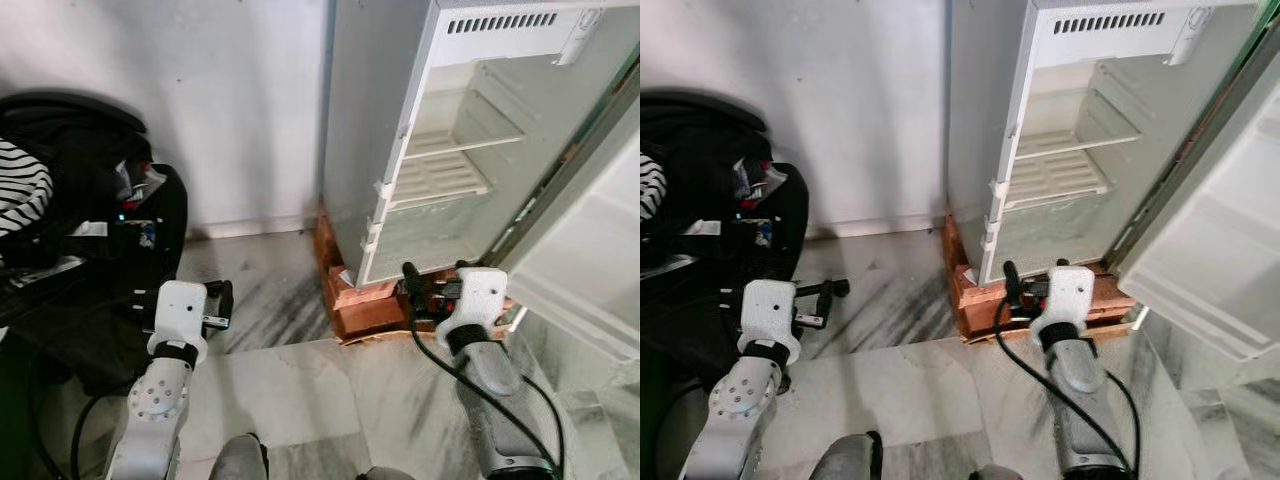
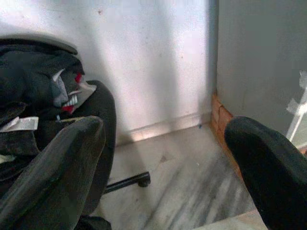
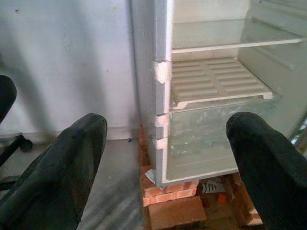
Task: Restocking fridge
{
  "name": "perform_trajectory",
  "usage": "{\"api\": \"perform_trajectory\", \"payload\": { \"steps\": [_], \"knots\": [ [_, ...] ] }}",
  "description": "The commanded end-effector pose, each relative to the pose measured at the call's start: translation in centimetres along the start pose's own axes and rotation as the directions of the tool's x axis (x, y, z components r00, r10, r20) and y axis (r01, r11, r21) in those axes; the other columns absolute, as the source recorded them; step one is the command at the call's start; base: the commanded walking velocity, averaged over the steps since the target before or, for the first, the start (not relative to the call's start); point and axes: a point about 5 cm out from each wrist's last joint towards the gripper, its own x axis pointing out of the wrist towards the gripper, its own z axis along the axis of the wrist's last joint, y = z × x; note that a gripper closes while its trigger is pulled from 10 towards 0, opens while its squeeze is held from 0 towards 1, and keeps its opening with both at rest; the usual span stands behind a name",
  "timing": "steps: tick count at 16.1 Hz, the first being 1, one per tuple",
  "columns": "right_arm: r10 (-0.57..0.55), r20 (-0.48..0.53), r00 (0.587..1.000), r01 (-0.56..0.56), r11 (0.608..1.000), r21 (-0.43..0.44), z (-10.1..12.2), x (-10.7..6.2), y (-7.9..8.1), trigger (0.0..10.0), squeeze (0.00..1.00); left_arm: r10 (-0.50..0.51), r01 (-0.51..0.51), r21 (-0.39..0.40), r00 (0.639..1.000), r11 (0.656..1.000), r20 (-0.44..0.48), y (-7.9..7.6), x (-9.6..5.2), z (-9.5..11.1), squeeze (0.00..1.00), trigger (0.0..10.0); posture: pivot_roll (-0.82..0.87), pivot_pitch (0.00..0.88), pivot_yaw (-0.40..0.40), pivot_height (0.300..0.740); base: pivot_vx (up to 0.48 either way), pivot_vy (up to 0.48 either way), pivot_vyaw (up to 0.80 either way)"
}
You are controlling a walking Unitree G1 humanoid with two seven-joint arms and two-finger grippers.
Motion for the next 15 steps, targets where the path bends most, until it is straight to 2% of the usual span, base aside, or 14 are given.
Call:
{"api": "perform_trajectory", "payload": {
  "steps": [1,2,4,8,12,15],
  "knots": [
    [-0.037,0.021,0.999,0.037,0.999,-0.014,0.4,0.1,-0.6,10.0,0.00,0.002,-0.002,-0.002,1.000,1.000,0.000,0.2,-0.3,-0.1,0.00,10.0,0.15,0.105,-0.061,0.740,0.000,0.000,0.00],
    [-0.052,0.029,0.998,0.053,0.998,-0.019,0.6,0.0,-0.8,10.0,0.00,0.014,-0.014,-0.002,1.000,1.000,-0.005,0.3,-0.4,-0.2,0.00,10.0,0.15,0.104,-0.060,0.740,0.000,0.000,0.00],
    [-0.091,0.046,0.995,0.091,0.996,-0.010,0.9,-0.4,-1.6,10.0,0.00,0.035,-0.035,0.000,0.999,0.999,-0.037,1.0,-1.5,-1.0,0.00,10.0,0.16,0.093,-0.057,0.740,0.000,0.000,0.00],
    [-0.136,0.011,0.991,0.136,0.991,-0.019,0.4,-1.5,-3.2,10.0,0.00,0.086,-0.088,-0.021,0.991,0.996,-0.103,1.9,-4.5,-2.6,0.00,10.0,0.17,0.091,-0.076,0.740,0.000,0.000,-0.10],
    [-0.113,0.014,0.994,0.113,0.993,-0.017,0.5,-0.8,-2.6,10.0,0.00,0.053,-0.056,-0.037,0.996,0.998,-0.078,1.1,-3.7,-2.1,0.00,10.0,0.17,0.084,-0.074,0.740,0.000,-0.322,-0.80],
    [-0.110,0.021,0.994,0.110,0.994,-0.010,0.7,-0.8,-2.3,10.0,0.00,0.042,-0.044,-0.036,0.998,0.998,-0.047,1.2,-3.1,-1.4,0.00,10.0,0.17,0.081,-0.066,0.740,0.000,-0.433,-0.31]
  ]
}}
